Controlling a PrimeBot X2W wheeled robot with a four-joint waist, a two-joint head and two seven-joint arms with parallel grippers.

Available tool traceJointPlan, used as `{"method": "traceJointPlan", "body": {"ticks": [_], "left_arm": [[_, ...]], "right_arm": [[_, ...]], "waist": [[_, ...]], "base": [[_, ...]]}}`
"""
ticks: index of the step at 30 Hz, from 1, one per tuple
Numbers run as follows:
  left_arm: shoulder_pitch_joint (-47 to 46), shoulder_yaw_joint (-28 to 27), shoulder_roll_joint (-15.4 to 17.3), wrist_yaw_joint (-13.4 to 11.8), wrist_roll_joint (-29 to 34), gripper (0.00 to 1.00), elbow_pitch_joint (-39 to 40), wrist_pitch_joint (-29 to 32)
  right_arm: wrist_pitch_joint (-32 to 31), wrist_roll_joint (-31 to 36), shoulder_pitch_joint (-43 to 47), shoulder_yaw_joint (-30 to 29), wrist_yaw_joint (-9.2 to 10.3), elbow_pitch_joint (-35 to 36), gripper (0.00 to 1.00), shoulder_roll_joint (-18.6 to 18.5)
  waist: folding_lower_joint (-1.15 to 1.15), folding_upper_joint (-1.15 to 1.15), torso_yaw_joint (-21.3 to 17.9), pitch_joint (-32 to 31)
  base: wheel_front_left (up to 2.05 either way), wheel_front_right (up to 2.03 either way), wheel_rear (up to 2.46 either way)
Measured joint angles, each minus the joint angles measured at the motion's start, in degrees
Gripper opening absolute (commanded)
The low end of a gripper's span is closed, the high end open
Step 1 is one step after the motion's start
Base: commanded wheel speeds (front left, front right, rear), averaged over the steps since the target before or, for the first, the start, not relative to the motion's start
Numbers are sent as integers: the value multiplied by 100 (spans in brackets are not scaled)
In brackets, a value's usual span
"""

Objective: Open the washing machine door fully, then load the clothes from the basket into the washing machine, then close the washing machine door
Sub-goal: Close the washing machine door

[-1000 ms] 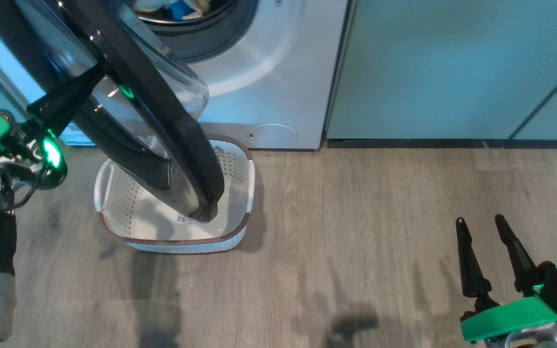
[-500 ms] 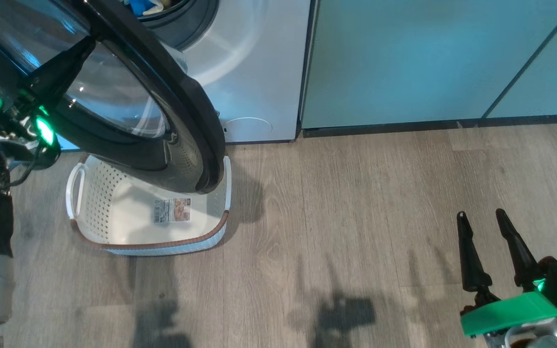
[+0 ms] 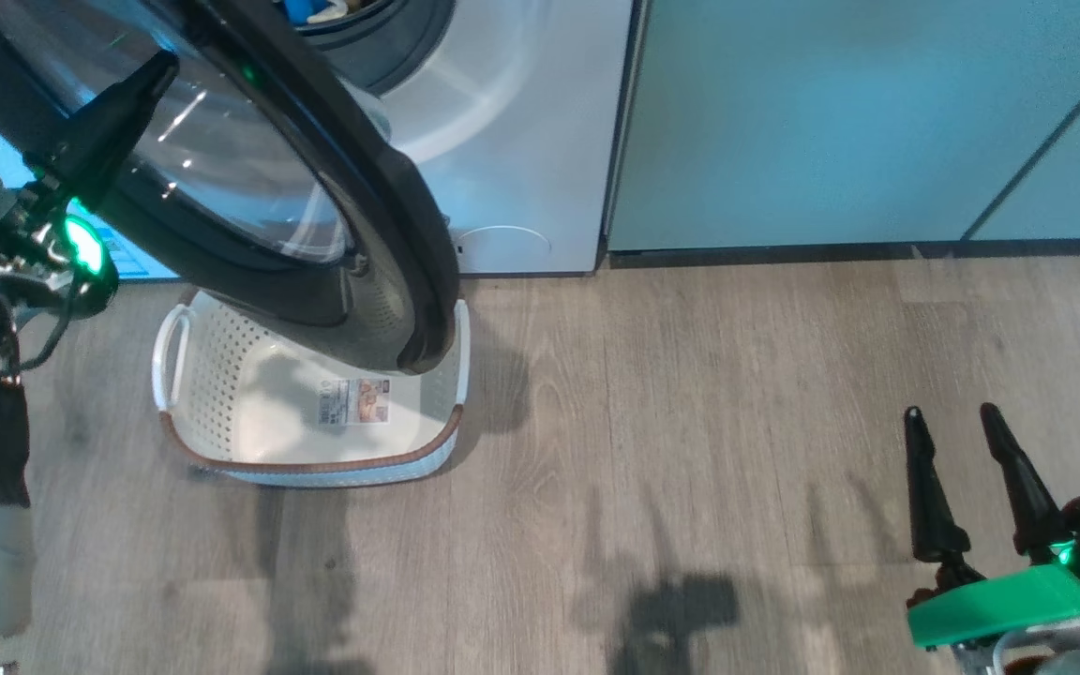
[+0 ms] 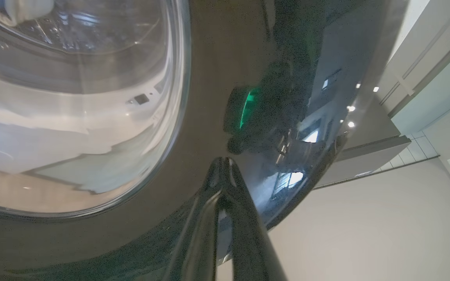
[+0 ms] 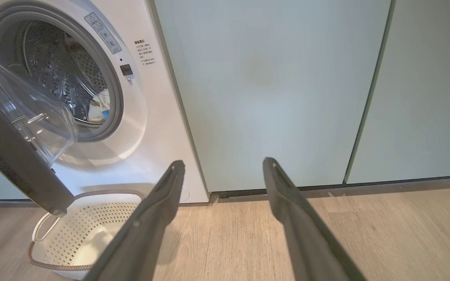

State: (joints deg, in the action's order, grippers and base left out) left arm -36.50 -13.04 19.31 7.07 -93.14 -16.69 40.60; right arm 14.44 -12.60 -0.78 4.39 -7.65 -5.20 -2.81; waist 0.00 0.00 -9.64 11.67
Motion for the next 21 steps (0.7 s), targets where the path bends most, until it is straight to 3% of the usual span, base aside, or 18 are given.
{"method": "traceJointPlan", "body": {"ticks": [7,9,10,11,21], "left_arm": [[499,-319,-153,0,447,0,731,-712],[680,-386,-197,0,605,47,948,-994],[786,-389,-202,0,727,82,1100,-1152],[903,-390,-200,0,907,100,1267,-1354],[2092,-142,-98,0,2471,100,1885,-3379]], "right_arm": [[0,1,4,-111,0,19,100,1],[0,8,6,-134,0,20,100,1],[0,8,13,-152,0,23,100,2],[0,8,24,-172,0,24,100,2],[0,59,56,-243,0,34,100,2]], "waist": [[0,0,183,-73],[0,0,225,-109],[0,0,246,-126],[0,0,264,-140],[0,0,432,-287]], "base": [[0,0,0],[0,0,0],[0,0,0],[0,0,0],[0,0,0]]}}
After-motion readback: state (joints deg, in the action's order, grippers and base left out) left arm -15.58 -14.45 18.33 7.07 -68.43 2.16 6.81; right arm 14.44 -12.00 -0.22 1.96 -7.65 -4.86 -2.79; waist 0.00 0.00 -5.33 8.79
